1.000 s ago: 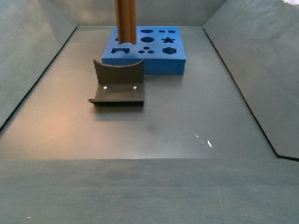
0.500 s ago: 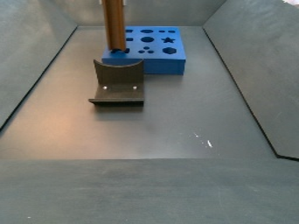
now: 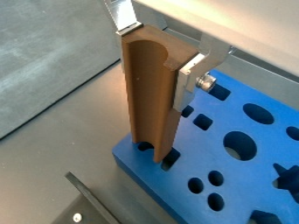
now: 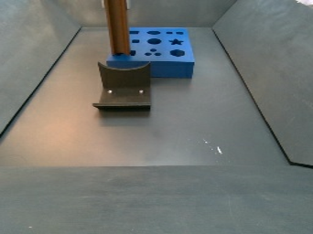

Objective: Insert the arch object.

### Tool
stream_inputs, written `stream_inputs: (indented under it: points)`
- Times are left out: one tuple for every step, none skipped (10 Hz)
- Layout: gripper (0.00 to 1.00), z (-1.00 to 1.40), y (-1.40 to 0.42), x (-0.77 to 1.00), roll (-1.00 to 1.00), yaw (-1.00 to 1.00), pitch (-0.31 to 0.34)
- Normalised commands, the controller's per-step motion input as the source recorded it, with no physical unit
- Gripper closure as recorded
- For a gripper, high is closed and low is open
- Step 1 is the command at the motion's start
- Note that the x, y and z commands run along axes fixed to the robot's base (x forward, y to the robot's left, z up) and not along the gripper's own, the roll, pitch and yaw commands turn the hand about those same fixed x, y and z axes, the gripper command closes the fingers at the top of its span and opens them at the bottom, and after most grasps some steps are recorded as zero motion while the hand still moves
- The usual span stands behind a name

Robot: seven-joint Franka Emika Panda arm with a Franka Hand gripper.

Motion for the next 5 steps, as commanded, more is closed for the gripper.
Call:
stream_inputs:
  points:
    - [1.00,-0.13,0.02,-0.28,-0.11,0.15,-0.049]
    - [1.00,-0.15,0.03,-0.27,-0.09,0.13,-0.036]
    - [1.00,-0.17,0.00,-0.27,-0.05,0.12,-0.029]
    - [1.00,-0.18,0.00,-0.18,-0.04,0.12,-0.027]
    - [1.00,-0.20,0.00,0.00,-0.02,0.07,-0.010]
